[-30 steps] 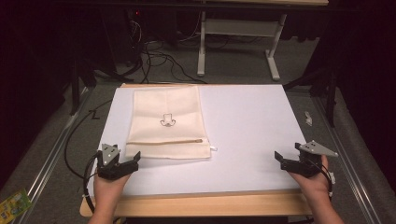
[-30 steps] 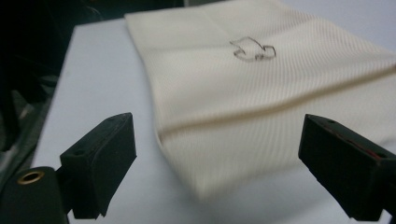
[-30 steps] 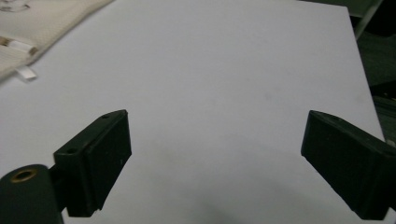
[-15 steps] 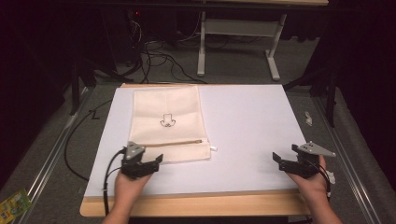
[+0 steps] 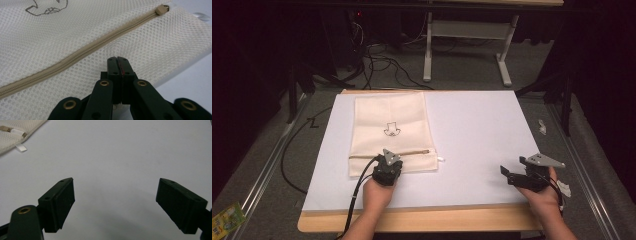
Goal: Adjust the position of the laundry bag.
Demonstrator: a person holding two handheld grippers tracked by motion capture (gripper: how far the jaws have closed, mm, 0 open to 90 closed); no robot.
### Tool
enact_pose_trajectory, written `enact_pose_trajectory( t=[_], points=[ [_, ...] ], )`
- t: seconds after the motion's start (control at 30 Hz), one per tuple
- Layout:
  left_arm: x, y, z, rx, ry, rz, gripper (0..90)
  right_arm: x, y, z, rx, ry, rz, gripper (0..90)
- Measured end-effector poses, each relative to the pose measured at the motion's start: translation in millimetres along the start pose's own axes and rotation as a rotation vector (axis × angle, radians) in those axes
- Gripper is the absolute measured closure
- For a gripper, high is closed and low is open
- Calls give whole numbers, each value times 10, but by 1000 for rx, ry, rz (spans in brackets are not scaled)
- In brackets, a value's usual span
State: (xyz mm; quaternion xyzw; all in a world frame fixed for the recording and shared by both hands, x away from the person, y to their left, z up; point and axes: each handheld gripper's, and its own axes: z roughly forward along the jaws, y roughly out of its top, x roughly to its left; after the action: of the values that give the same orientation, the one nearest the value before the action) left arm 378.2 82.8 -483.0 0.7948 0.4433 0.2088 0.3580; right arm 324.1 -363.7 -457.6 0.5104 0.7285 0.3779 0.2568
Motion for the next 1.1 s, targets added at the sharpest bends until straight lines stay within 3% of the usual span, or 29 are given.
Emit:
enact_pose_trajectory(
  t=[0.2, 0.27, 0.3, 0.33, 0.43, 0.53, 0.63, 0.67, 0.73, 0.8, 0.87, 0.9, 0.93, 1.0, 1.1],
  points=[
    [25, -14, -23, -3, -36, -13, 900, 11, 1, -6, 0, 7, -1, 165],
    [-5, -16, -44, 5, -74, -10, 900, 22, 6, -2, 0, 13, -1, 170],
    [-5, -16, -44, 5, -74, -10, 900, 22, 6, -2, 0, 13, -1, 170],
    [-76, -22, -69, 11, -110, 10, 900, 41, 9, 6, 1, 21, -2, 172],
    [-168, -34, -93, 17, -141, 33, 900, 71, 16, 14, -2, 37, -5, 175],
    [-310, -49, -125, 25, -184, 61, 900, 188, 42, 49, -7, 76, -15, 200],
    [-400, -43, -145, 33, -234, 38, 900, 274, 60, 81, 5, 104, -35, 251],
    [-434, -22, -177, 13, -226, 49, 895, 363, 87, 123, 19, 139, -49, 302],
    [-445, 4, -209, -13, -221, 66, 887, 401, 103, 138, 23, 144, -51, 306],
    [-398, 57, -295, -77, -216, 52, 806, 525, 164, 199, 25, 169, -61, 329],
    [-260, 94, -413, -124, -170, 44, 669, 734, 252, 310, 58, 181, -105, 362],
    [-260, 94, -413, -124, -170, 44, 643, 734, 252, 310, 58, 181, -105, 362],
    [-161, 94, -468, -139, -146, 43, 602, 874, 323, 401, 62, 189, -131, 389],
    [44, 64, -556, -158, -91, 22, 577, 945, 363, 452, 60, 194, -140, 405],
    [320, 20, -626, -164, -28, -50, 531, 1131, 484, 661, 63, 222, -140, 413]
  ],
)
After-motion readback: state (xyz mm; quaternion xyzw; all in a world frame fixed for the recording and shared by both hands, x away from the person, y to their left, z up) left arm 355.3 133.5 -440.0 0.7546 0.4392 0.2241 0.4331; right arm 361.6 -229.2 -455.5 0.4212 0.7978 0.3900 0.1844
